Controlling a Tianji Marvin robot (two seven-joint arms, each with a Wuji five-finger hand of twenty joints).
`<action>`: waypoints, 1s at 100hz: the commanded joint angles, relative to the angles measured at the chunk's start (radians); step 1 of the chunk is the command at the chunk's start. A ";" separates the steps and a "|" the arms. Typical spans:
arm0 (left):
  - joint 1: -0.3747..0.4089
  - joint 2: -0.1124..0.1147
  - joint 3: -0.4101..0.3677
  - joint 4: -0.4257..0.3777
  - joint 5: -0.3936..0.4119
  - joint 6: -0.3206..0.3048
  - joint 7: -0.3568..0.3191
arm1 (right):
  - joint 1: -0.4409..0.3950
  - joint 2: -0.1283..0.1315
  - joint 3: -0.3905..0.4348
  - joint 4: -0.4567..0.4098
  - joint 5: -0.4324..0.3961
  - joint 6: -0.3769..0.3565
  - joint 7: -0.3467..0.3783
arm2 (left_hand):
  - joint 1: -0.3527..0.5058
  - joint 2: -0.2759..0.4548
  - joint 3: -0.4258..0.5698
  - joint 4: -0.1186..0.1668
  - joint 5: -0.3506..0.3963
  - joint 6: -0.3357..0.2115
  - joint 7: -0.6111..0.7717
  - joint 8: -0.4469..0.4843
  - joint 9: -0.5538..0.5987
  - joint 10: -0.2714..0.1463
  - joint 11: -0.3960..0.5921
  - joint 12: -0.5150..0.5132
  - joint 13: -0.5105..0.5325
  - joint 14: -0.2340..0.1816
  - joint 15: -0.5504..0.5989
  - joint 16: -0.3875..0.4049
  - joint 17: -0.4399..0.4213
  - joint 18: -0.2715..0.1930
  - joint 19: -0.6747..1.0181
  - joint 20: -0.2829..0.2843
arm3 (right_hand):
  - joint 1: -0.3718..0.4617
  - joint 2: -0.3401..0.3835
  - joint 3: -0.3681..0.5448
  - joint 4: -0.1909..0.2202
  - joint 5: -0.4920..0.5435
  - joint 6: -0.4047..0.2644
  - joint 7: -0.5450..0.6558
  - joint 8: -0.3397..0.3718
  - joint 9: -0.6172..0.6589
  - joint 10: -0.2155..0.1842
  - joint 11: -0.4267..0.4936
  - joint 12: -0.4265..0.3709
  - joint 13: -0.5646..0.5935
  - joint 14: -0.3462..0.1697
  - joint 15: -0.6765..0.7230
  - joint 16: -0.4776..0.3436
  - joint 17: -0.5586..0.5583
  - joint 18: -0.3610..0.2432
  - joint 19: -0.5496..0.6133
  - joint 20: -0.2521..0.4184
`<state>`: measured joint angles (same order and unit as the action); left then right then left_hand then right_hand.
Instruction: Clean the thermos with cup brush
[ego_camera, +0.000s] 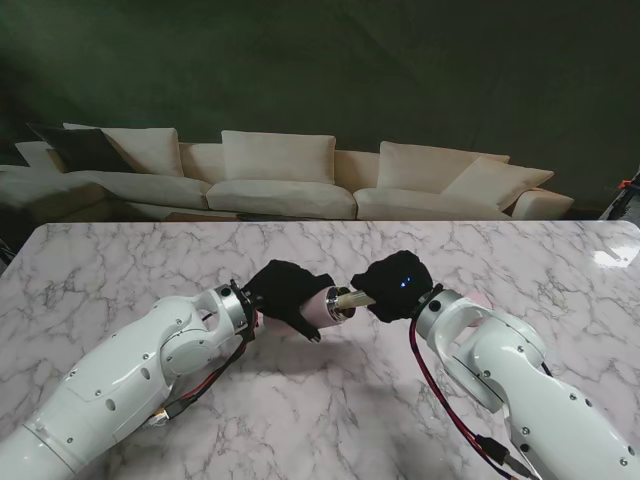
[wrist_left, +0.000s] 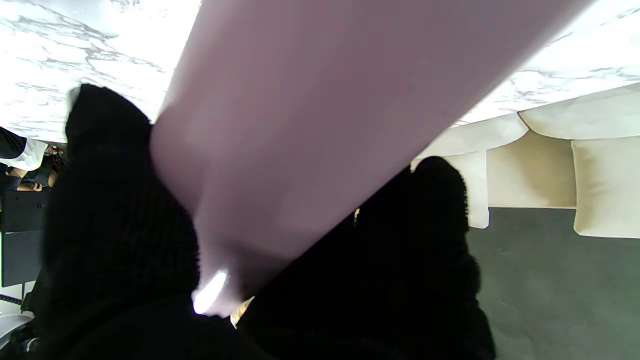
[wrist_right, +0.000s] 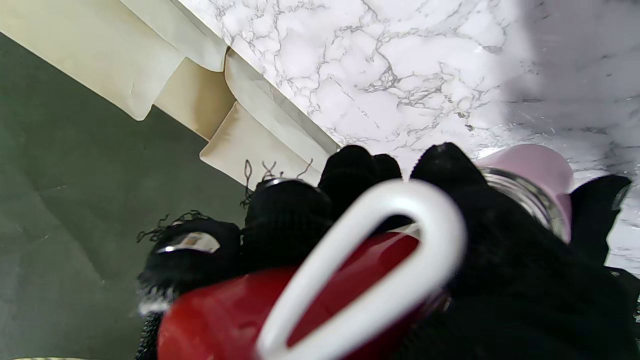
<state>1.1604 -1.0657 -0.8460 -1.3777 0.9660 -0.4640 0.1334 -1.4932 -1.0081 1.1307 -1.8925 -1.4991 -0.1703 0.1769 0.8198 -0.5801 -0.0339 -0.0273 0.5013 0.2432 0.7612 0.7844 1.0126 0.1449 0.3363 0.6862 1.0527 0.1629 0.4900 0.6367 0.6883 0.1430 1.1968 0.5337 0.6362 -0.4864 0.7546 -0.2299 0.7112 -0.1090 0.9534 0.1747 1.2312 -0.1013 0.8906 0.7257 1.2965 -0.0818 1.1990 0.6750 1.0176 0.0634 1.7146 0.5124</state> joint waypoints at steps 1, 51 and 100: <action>0.001 -0.004 -0.001 -0.007 0.001 -0.005 -0.015 | -0.007 -0.007 0.009 -0.013 -0.002 0.005 -0.010 | 0.414 0.275 0.342 0.055 0.076 -0.238 0.092 0.003 0.013 -0.059 0.021 0.007 0.086 -0.134 0.204 0.055 0.019 -0.179 0.033 0.013 | 0.096 0.125 0.130 -0.021 0.024 -0.004 0.026 -0.016 0.041 0.011 0.017 0.007 0.027 0.003 0.033 0.013 0.064 -0.011 0.140 0.012; 0.002 -0.003 -0.006 -0.011 0.005 -0.006 -0.016 | -0.064 -0.011 0.079 -0.078 0.004 -0.003 0.017 | 0.415 0.275 0.345 0.054 0.076 -0.238 0.093 0.002 0.013 -0.059 0.021 0.006 0.087 -0.133 0.205 0.055 0.019 -0.177 0.035 0.013 | 0.088 0.141 0.123 -0.023 0.016 0.053 0.029 -0.008 0.086 -0.007 0.092 0.041 0.027 -0.022 0.180 0.063 0.132 -0.024 0.213 0.022; 0.001 -0.003 -0.004 -0.011 0.002 -0.006 -0.020 | -0.037 -0.008 0.061 -0.058 0.028 -0.034 0.042 | 0.416 0.277 0.345 0.053 0.075 -0.237 0.093 0.002 0.011 -0.058 0.022 0.007 0.085 -0.130 0.208 0.056 0.018 -0.174 0.037 0.014 | -0.376 0.049 0.179 0.076 0.079 0.106 -0.168 0.190 0.102 -0.012 0.078 0.005 0.025 -0.016 0.189 0.061 0.158 -0.036 0.222 -0.003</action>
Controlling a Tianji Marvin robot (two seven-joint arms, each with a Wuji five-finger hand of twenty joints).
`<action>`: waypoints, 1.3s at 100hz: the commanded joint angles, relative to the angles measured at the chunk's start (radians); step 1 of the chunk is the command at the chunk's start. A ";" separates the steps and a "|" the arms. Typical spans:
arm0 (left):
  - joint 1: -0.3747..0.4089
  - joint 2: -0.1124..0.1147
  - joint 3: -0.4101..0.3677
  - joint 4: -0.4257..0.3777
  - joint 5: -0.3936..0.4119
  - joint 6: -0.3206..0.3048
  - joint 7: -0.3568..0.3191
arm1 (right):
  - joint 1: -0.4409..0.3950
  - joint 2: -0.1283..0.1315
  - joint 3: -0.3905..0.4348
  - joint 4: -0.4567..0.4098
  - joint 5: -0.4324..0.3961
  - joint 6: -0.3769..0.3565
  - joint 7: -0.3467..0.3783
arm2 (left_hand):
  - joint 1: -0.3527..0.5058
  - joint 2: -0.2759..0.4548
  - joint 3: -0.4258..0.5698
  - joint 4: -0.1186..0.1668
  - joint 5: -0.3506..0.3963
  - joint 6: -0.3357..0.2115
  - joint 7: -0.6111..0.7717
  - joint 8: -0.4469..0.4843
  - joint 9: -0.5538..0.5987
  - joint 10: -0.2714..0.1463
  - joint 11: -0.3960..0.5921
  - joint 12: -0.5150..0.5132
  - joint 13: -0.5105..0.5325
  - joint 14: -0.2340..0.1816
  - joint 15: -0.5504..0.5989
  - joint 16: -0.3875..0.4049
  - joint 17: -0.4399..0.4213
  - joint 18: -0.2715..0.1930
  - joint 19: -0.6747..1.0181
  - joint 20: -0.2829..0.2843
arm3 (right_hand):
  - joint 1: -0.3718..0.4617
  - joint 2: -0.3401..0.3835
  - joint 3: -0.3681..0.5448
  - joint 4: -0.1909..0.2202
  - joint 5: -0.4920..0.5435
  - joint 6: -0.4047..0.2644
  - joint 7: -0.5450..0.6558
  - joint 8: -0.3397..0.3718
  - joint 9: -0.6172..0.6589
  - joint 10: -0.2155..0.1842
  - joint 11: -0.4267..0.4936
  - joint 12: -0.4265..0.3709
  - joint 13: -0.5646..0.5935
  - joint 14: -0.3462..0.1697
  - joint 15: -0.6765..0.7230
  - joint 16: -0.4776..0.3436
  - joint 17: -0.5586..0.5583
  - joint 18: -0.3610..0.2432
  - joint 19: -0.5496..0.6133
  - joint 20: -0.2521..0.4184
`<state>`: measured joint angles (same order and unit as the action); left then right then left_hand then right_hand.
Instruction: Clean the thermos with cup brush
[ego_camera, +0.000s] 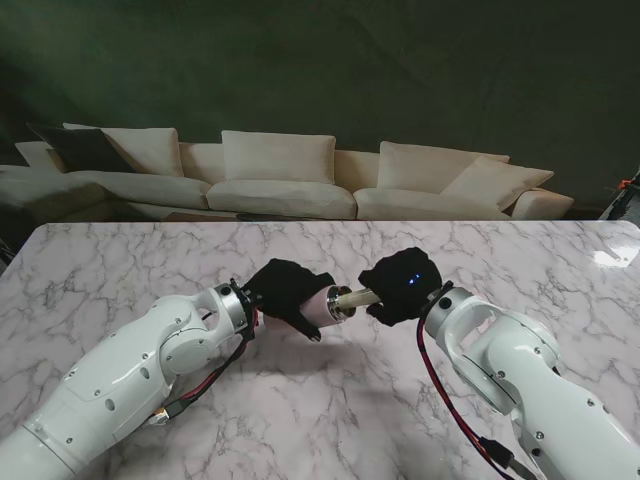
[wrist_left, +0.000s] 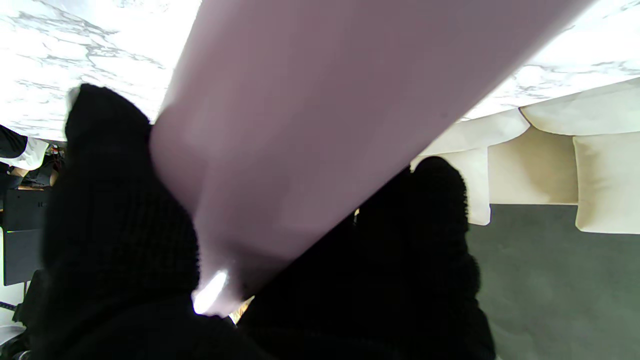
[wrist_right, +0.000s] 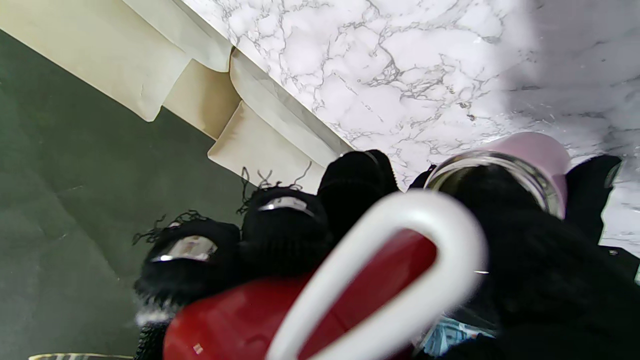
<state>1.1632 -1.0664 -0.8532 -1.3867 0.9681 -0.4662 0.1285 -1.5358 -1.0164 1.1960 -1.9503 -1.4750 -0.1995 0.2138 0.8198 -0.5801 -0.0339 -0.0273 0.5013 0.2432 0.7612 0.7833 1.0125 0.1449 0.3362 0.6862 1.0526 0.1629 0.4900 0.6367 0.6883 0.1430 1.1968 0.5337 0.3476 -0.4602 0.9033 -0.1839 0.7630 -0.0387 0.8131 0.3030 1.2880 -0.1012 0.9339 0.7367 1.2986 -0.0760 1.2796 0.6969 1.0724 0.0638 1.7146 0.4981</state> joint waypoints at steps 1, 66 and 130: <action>-0.002 -0.002 0.003 -0.002 0.000 -0.004 -0.015 | 0.006 0.000 -0.005 0.000 0.005 -0.005 0.005 | 0.415 0.277 0.345 0.053 0.074 -0.238 0.092 0.003 0.011 -0.058 0.022 0.007 0.085 -0.130 0.208 0.056 0.018 -0.174 0.037 0.014 | -0.098 0.025 0.025 0.029 0.028 0.036 -0.029 0.064 0.045 -0.010 0.033 -0.007 0.023 -0.020 0.106 0.038 0.104 -0.036 0.222 0.011; -0.003 -0.002 0.002 -0.003 0.000 -0.002 -0.014 | 0.054 0.001 -0.054 0.073 0.109 -0.041 -0.025 | 0.417 0.279 0.345 0.052 0.074 -0.238 0.091 0.004 0.010 -0.057 0.024 0.006 0.084 -0.129 0.210 0.058 0.014 -0.171 0.039 0.015 | 0.218 0.027 -0.013 -0.078 0.088 -0.055 0.215 -0.129 0.164 -0.022 0.076 -0.003 0.022 -0.032 0.234 0.107 0.119 -0.032 0.297 0.073; -0.024 0.001 0.025 0.032 0.010 -0.010 -0.010 | -0.042 -0.003 0.094 -0.013 0.140 -0.105 -0.025 | 0.417 0.276 0.347 0.051 0.076 -0.240 0.095 0.005 0.011 -0.057 0.026 0.007 0.086 -0.125 0.216 0.060 0.015 -0.169 0.046 0.017 | 0.251 0.033 0.008 -0.075 0.120 0.013 0.253 -0.044 0.163 -0.030 0.322 0.076 0.023 -0.111 0.456 0.214 0.131 0.006 0.379 0.155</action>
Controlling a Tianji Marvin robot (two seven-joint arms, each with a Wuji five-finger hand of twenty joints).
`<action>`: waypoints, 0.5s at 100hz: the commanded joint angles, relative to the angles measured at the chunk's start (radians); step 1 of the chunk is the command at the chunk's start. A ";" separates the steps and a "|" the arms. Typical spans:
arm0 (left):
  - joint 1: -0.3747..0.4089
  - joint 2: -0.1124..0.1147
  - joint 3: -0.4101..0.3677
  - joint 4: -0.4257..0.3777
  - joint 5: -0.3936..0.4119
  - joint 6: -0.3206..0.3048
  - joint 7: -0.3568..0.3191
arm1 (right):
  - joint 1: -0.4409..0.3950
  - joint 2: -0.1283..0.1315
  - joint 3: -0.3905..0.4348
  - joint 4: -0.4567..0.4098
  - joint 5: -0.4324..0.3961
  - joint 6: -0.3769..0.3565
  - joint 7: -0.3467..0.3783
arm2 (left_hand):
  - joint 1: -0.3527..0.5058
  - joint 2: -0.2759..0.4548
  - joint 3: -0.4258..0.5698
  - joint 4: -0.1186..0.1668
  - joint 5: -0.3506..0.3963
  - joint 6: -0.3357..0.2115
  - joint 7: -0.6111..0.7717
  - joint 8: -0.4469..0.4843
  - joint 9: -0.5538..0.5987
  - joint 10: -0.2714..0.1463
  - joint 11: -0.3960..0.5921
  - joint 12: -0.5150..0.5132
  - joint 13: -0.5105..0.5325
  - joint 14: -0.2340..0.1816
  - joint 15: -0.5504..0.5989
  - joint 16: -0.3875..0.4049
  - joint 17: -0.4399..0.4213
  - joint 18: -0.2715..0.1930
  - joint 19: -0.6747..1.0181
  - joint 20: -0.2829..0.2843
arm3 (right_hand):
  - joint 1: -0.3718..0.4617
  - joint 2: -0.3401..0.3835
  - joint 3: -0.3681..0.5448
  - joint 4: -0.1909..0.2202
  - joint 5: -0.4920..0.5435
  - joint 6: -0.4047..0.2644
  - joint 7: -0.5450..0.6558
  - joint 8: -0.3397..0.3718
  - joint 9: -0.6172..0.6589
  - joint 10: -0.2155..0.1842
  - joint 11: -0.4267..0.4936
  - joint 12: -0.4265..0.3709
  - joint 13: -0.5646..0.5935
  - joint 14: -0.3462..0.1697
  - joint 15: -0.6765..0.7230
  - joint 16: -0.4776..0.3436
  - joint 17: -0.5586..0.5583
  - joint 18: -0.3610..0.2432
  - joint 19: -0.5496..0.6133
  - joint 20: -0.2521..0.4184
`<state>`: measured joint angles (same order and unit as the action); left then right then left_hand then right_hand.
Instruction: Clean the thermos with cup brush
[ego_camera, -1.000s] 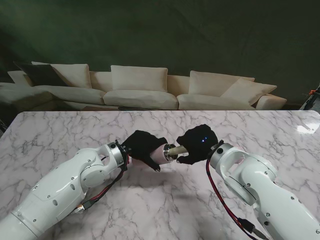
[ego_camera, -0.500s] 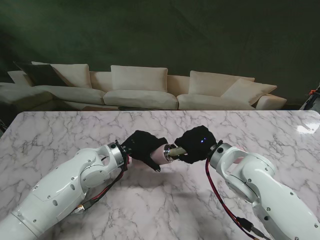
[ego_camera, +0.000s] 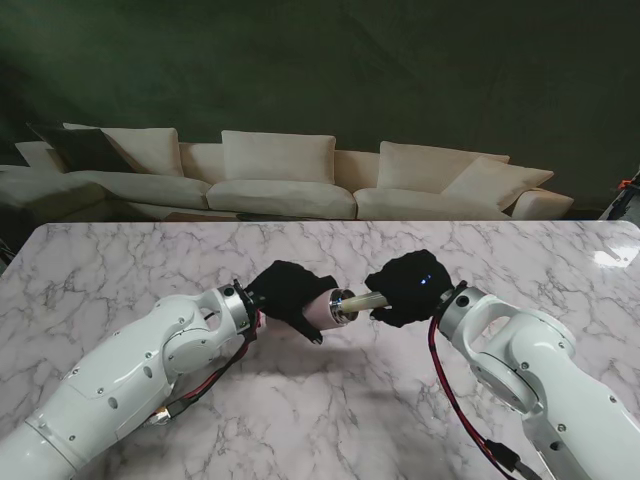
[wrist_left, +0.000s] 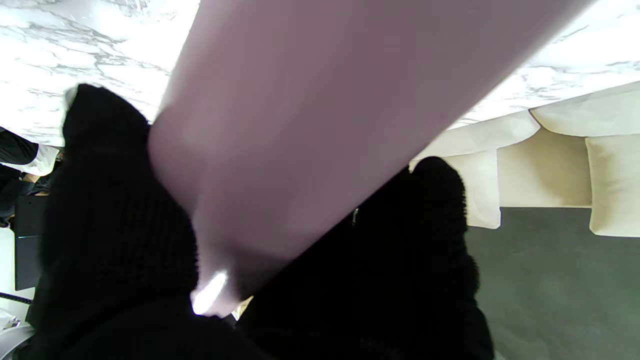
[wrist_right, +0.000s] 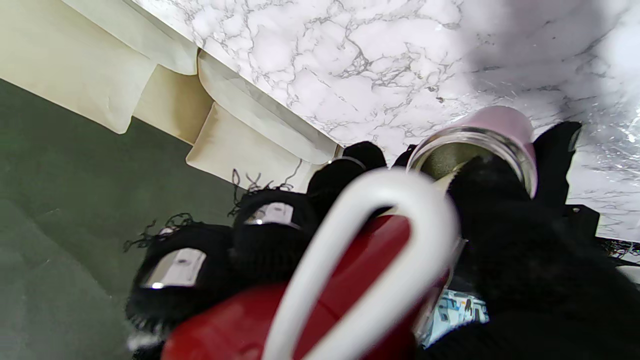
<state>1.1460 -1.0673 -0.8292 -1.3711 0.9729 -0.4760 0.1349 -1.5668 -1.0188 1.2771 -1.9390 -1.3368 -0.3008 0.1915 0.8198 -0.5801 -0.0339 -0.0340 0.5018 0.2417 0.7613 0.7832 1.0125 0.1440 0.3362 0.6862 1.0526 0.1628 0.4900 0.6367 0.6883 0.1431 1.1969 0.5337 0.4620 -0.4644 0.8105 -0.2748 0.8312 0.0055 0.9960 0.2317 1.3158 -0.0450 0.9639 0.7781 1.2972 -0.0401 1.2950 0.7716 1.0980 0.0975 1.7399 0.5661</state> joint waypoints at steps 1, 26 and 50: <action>-0.007 0.002 0.002 0.017 0.005 0.000 -0.016 | -0.012 0.000 0.016 -0.027 0.002 -0.005 -0.002 | 0.416 0.276 0.346 0.057 0.075 -0.239 0.095 0.005 0.011 -0.057 0.026 0.007 0.086 -0.125 0.216 0.060 0.014 -0.169 0.046 0.017 | 0.137 0.036 0.100 0.015 0.052 -0.032 0.071 0.028 0.135 -0.086 0.292 0.035 0.024 -0.147 0.441 0.140 0.105 -0.028 0.354 0.088; -0.008 0.004 0.002 0.034 0.015 -0.004 -0.005 | -0.061 -0.004 0.083 -0.076 0.018 -0.014 0.004 | 0.417 0.275 0.349 0.056 0.076 -0.239 0.099 0.006 0.012 -0.054 0.034 0.016 0.089 -0.129 0.225 0.063 0.018 -0.171 0.052 0.018 | 0.149 0.037 0.096 0.016 0.042 -0.043 0.080 0.049 0.134 -0.089 0.296 0.038 0.024 -0.141 0.444 0.142 0.105 -0.023 0.354 0.094; 0.003 0.006 -0.013 0.031 0.025 -0.011 0.003 | -0.118 -0.008 0.151 -0.111 0.051 -0.027 0.000 | 0.416 0.273 0.352 0.056 0.078 -0.241 0.102 0.005 0.015 -0.051 0.038 0.022 0.093 -0.133 0.231 0.066 0.023 -0.176 0.055 0.019 | 0.160 0.025 0.097 0.016 0.039 -0.049 0.089 0.064 0.135 -0.085 0.296 0.039 0.023 -0.129 0.444 0.142 0.104 -0.019 0.354 0.095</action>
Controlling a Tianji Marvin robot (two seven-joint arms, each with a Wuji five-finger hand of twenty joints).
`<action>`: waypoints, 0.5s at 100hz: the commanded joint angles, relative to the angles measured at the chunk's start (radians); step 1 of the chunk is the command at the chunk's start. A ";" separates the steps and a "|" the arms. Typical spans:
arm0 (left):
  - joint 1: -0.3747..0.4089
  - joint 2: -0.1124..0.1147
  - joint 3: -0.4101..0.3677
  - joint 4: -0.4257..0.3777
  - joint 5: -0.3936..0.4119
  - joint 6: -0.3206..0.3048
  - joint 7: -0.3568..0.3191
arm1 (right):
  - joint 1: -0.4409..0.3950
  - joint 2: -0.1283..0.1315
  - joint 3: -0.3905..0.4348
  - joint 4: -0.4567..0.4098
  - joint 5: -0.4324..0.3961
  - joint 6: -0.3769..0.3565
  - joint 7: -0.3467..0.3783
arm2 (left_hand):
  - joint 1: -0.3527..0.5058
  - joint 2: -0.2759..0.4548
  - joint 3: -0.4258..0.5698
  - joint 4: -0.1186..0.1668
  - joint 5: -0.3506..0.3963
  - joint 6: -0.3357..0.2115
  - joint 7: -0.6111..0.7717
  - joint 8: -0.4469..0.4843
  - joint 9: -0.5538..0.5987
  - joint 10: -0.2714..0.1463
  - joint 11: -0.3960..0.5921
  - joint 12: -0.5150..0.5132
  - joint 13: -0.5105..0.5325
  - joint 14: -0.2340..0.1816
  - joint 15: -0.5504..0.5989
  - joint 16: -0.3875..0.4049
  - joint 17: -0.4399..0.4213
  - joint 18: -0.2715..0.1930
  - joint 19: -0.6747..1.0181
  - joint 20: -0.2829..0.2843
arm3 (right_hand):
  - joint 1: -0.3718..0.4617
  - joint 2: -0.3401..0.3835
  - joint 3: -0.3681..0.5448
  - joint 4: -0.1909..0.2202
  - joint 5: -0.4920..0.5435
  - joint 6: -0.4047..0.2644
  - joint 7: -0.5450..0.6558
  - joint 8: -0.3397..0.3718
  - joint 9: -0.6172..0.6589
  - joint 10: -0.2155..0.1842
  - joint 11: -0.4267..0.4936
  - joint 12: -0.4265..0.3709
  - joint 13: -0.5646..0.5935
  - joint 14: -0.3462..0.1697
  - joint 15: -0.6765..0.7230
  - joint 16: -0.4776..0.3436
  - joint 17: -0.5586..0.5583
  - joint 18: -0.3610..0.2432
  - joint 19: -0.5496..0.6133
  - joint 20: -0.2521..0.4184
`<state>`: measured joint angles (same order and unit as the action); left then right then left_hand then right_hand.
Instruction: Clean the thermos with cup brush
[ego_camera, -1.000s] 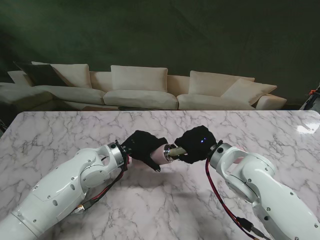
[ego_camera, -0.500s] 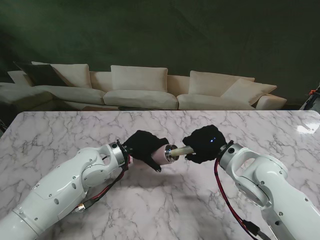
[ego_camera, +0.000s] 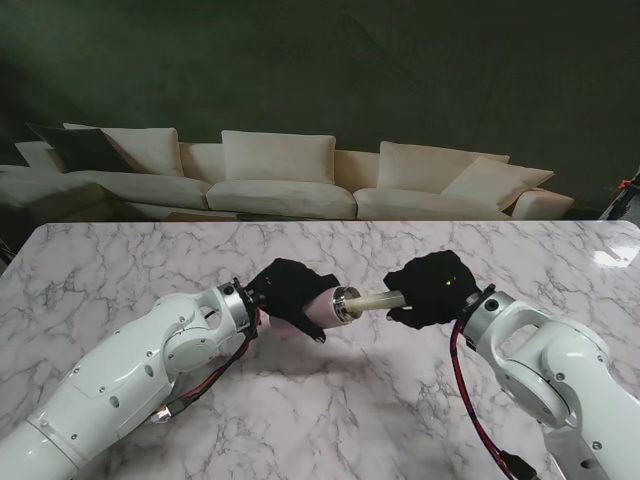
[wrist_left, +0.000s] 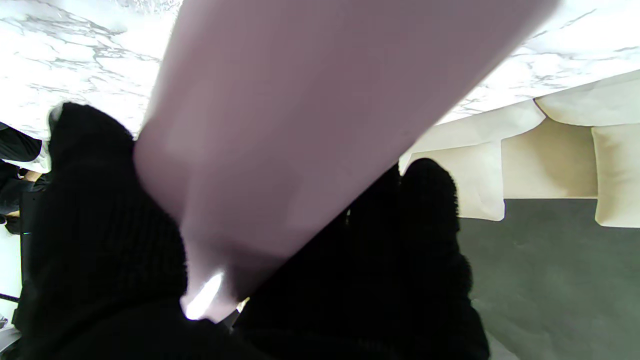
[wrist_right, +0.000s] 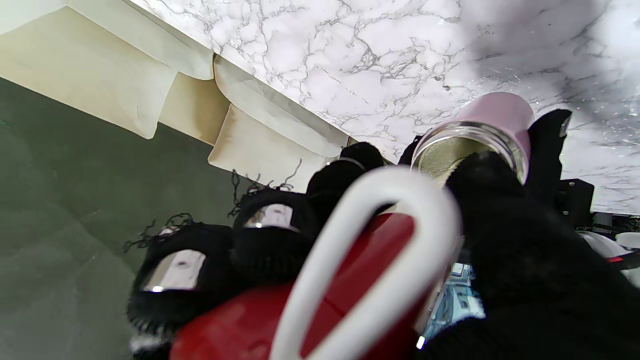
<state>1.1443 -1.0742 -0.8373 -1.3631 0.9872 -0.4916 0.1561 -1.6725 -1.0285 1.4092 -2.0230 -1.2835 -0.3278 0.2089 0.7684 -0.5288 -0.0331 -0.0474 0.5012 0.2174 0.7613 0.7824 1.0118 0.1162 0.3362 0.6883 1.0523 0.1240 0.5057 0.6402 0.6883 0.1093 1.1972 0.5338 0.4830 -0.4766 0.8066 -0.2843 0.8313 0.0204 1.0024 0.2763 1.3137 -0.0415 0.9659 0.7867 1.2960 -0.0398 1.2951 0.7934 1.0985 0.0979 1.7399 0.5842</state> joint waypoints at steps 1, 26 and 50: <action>0.004 0.013 -0.005 0.023 0.011 0.005 -0.018 | -0.015 0.001 0.021 -0.029 -0.002 0.000 -0.019 | 0.467 0.222 0.351 0.069 0.079 -0.217 0.102 0.006 0.015 -0.023 0.038 0.020 0.093 -0.094 0.215 0.063 0.023 -0.143 0.055 0.019 | 0.139 0.036 0.101 0.025 0.038 -0.064 0.082 0.019 0.137 -0.088 0.294 0.030 0.024 -0.129 0.444 0.120 0.104 -0.019 0.354 0.076; 0.003 0.015 -0.003 0.024 0.016 0.001 -0.021 | -0.056 -0.003 0.069 -0.056 0.003 -0.003 -0.040 | 0.468 0.218 0.354 0.067 0.085 -0.221 0.105 0.003 0.017 -0.024 0.037 0.023 0.095 -0.098 0.213 0.062 0.025 -0.143 0.054 0.018 | 0.139 0.031 0.105 0.025 0.043 -0.068 0.086 0.027 0.137 -0.085 0.298 0.033 0.024 -0.126 0.446 0.121 0.104 -0.014 0.354 0.079; 0.006 0.015 -0.009 0.024 0.022 -0.004 -0.009 | -0.087 -0.005 0.110 -0.077 -0.003 -0.010 -0.059 | 0.467 0.220 0.354 0.066 0.083 -0.223 0.106 0.002 0.017 -0.025 0.036 0.026 0.095 -0.097 0.212 0.062 0.026 -0.146 0.053 0.017 | 0.135 0.025 0.110 0.024 0.046 -0.071 0.083 0.030 0.137 -0.085 0.299 0.034 0.024 -0.127 0.446 0.121 0.104 -0.013 0.354 0.081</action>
<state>1.1460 -1.0669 -0.8411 -1.3530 0.9993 -0.4944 0.1600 -1.7496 -1.0319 1.5050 -2.0732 -1.2863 -0.3404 0.1650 0.7679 -0.5284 -0.0330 -0.0486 0.5012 0.2169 0.7642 0.7824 1.0118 0.1147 0.3364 0.6974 1.0523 0.1211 0.5058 0.6402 0.6883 0.1058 1.1973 0.5340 0.4956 -0.4982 0.8066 -0.2848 0.8320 0.0186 1.0184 0.2799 1.3137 -0.0394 0.9659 0.7876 1.2957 -0.0374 1.2951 0.8069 1.0987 0.1077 1.7399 0.6067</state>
